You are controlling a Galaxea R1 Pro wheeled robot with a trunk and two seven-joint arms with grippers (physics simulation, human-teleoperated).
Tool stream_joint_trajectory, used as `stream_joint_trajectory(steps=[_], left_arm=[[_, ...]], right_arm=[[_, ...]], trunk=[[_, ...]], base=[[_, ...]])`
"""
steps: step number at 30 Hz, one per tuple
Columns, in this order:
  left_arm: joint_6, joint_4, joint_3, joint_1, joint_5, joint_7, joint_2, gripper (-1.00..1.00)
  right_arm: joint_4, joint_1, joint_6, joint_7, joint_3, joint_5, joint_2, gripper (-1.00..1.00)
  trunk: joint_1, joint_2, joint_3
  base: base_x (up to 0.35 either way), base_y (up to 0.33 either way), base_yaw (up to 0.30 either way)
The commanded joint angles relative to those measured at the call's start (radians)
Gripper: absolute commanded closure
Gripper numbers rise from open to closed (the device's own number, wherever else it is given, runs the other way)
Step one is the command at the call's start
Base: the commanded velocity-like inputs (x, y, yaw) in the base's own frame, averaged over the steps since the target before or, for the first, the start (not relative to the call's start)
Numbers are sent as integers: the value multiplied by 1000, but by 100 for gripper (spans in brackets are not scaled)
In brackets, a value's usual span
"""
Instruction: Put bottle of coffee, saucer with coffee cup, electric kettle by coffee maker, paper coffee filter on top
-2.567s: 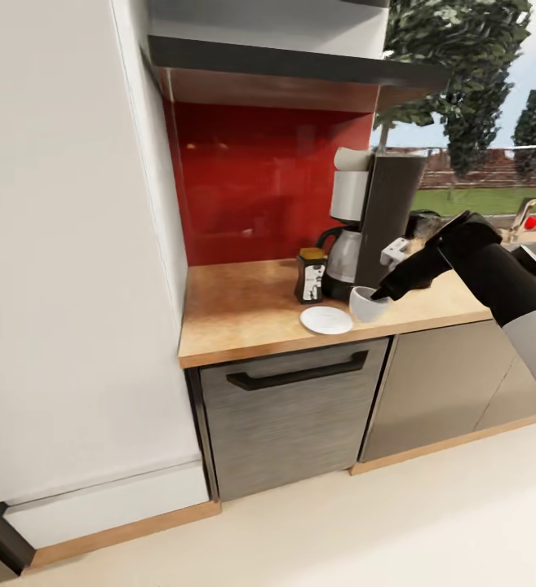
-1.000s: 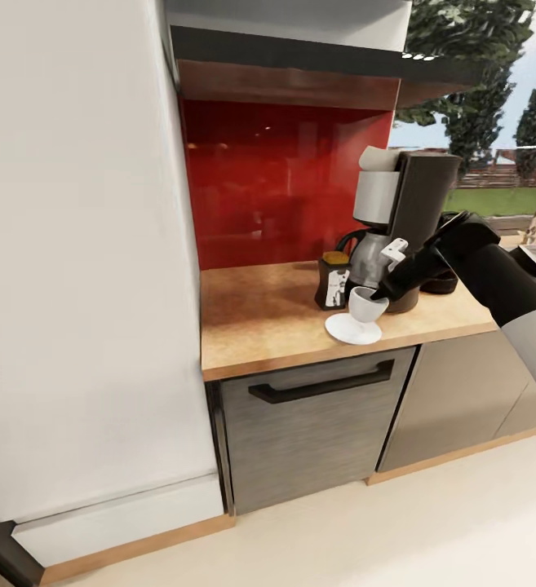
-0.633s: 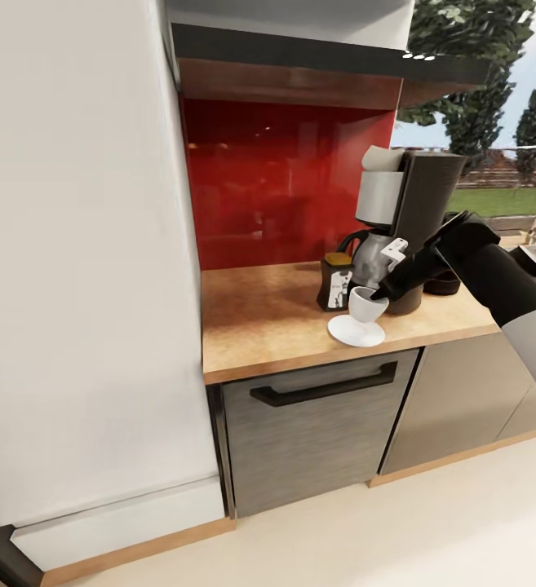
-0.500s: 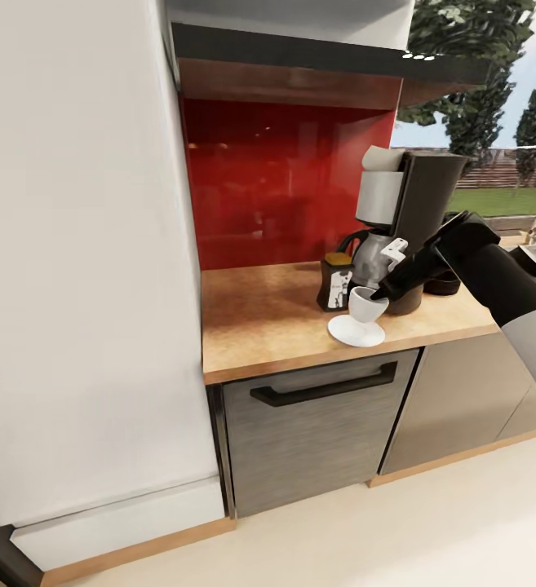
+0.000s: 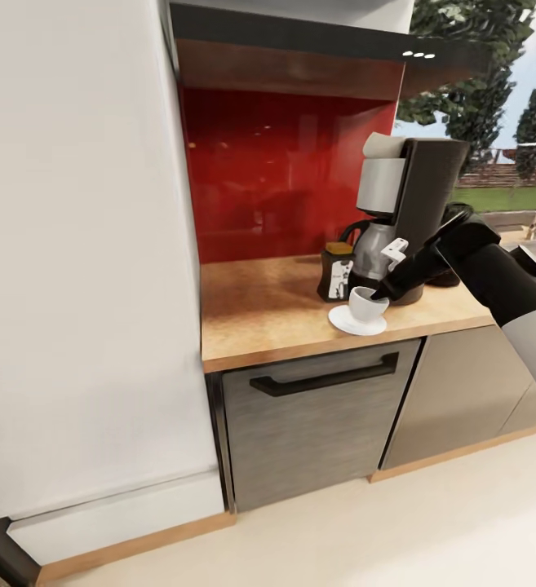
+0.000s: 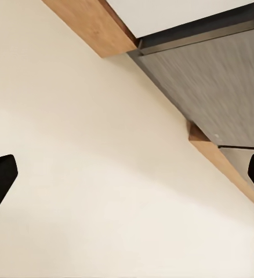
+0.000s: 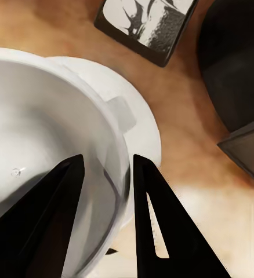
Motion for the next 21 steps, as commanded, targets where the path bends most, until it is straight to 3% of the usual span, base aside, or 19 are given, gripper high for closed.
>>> stream_joint_trajectory(steps=[1, 21], left_arm=[[-6, 1, 0, -1, -2, -2, 0, -100], [-6, 1, 0, -1, -2, -2, 0, -100]], right_arm=[[-1, -1, 4, 10, 1, 11, 0, 100], [-1, -1, 3, 10, 1, 10, -1, 100]], trunk=[[4, -8, -4], [4, -8, -4]], base=[[0, 0, 0], [25, 0, 0]])
